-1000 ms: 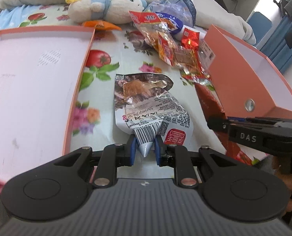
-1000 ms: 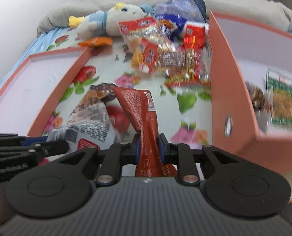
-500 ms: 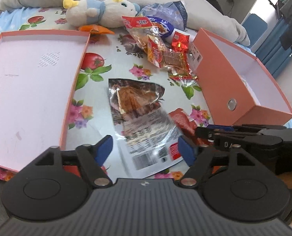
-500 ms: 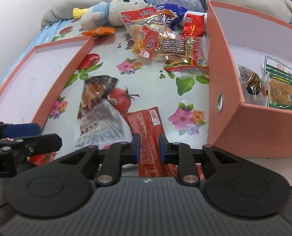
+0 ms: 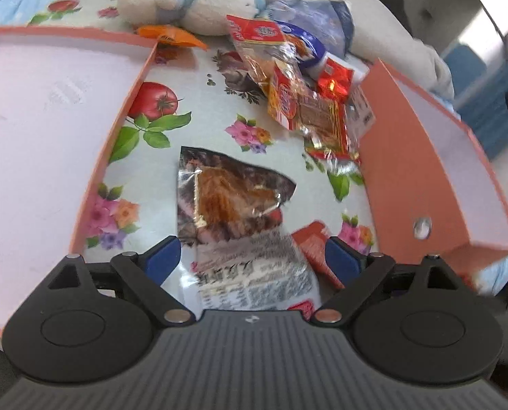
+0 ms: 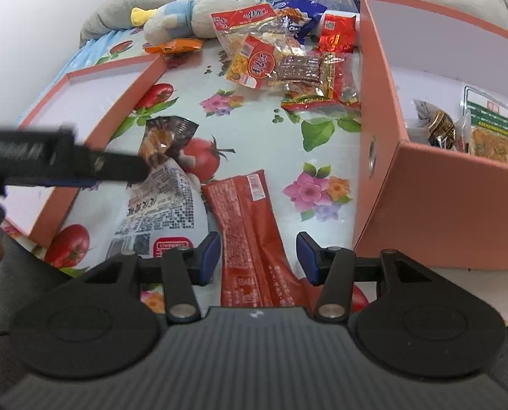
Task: Organize snacks
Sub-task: 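Lift the white shrimp packet with the left gripper while the right gripper lifts the red strip packet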
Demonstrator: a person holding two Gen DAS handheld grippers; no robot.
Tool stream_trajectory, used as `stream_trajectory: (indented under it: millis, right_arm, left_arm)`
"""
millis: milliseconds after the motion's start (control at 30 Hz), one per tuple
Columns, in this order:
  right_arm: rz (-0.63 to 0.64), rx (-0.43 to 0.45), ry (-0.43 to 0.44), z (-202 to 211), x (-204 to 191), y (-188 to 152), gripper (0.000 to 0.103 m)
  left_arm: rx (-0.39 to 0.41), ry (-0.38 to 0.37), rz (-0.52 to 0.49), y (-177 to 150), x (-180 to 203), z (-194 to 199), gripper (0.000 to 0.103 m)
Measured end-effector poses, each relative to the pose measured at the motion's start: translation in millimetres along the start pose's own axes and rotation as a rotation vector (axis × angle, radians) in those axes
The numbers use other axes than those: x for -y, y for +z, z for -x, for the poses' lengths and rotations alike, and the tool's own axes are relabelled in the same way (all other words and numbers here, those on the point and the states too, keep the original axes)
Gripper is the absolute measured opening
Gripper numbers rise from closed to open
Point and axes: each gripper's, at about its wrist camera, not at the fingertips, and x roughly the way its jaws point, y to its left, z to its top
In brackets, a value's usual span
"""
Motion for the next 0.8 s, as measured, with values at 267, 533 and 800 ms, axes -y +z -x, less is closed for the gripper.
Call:
stream_trajectory:
  millis: [267, 533, 800]
  right_arm:
    - [0.019, -0.011, 0.024, -16.2, 0.8, -11.0, 0.051]
    - [0.058, 0.013, 0.008, -15.9, -2.8, -11.4, 0.045]
    - [0.036, 0.021, 0.002, -13.2, 1.9, -12.3, 0.041]
  left_arm:
    - [-0.002, 0.068, -0.023, 9.9, 15.1, -20.4, 0.094]
    - [0.003, 0.130, -0.043, 18.7, 14.4, -35.7, 0.094]
    - [-0.008, 0.146, 0.008, 9.3, 6.7, -53.1, 0.090]
